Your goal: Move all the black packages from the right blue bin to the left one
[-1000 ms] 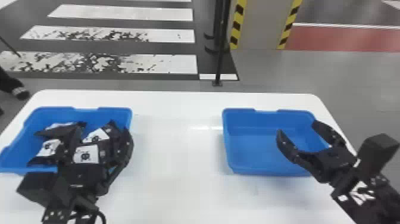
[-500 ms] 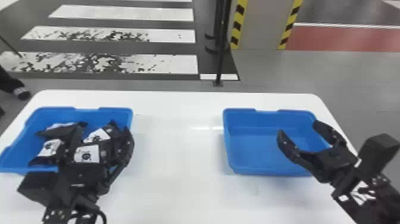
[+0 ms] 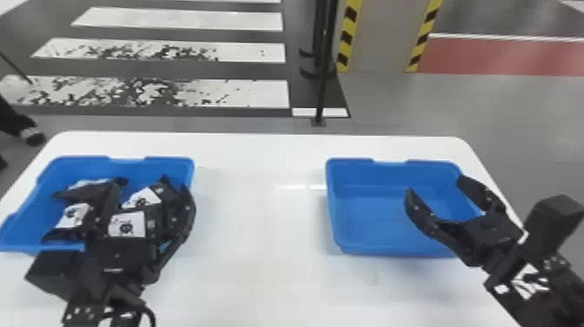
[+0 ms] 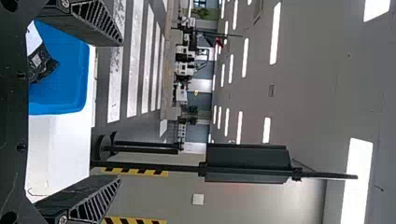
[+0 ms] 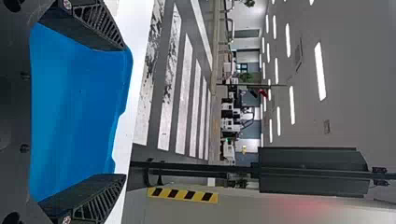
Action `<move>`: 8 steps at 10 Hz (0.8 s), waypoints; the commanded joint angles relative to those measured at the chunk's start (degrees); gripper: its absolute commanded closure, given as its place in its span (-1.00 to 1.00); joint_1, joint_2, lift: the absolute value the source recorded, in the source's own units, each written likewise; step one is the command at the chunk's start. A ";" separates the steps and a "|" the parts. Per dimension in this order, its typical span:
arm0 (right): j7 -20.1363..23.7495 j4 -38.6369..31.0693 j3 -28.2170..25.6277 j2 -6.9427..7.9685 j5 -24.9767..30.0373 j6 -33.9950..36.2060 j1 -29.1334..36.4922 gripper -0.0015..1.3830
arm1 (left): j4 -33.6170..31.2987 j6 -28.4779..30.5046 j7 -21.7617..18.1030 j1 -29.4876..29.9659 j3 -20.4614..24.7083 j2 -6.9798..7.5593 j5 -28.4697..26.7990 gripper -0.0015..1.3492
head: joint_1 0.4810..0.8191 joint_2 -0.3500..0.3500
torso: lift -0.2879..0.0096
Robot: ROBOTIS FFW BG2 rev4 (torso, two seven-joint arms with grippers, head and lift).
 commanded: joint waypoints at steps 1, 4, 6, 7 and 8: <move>-0.02 0.07 0.00 0.00 -0.11 0.00 0.00 -0.91 | 0.08 -0.04 0.00 -0.10 -0.12 0.00 0.00 -0.92 | 0.27 -0.15 | -0.19; -0.02 0.07 0.00 0.00 -0.11 0.00 0.00 -0.91 | 0.08 -0.04 0.00 -0.10 -0.12 0.00 -0.11 -0.92 | 0.27 -0.16 | -0.19; 0.07 0.07 0.00 0.00 -0.11 0.00 0.00 -0.91 | -0.06 -0.04 0.00 -0.10 -0.12 0.00 -0.11 -0.92 | 0.27 -0.16 | -0.19; 0.07 0.07 0.00 0.00 -0.11 0.00 0.00 -0.91 | -0.06 -0.04 0.00 -0.10 -0.12 0.00 -0.11 -0.92 | 0.27 -0.16 | -0.19; 0.07 0.07 0.00 0.00 -0.22 -0.14 0.00 -0.91 | -0.06 -0.32 0.00 -0.10 -0.12 0.00 -0.11 -0.92 | 0.27 -0.16 | -0.19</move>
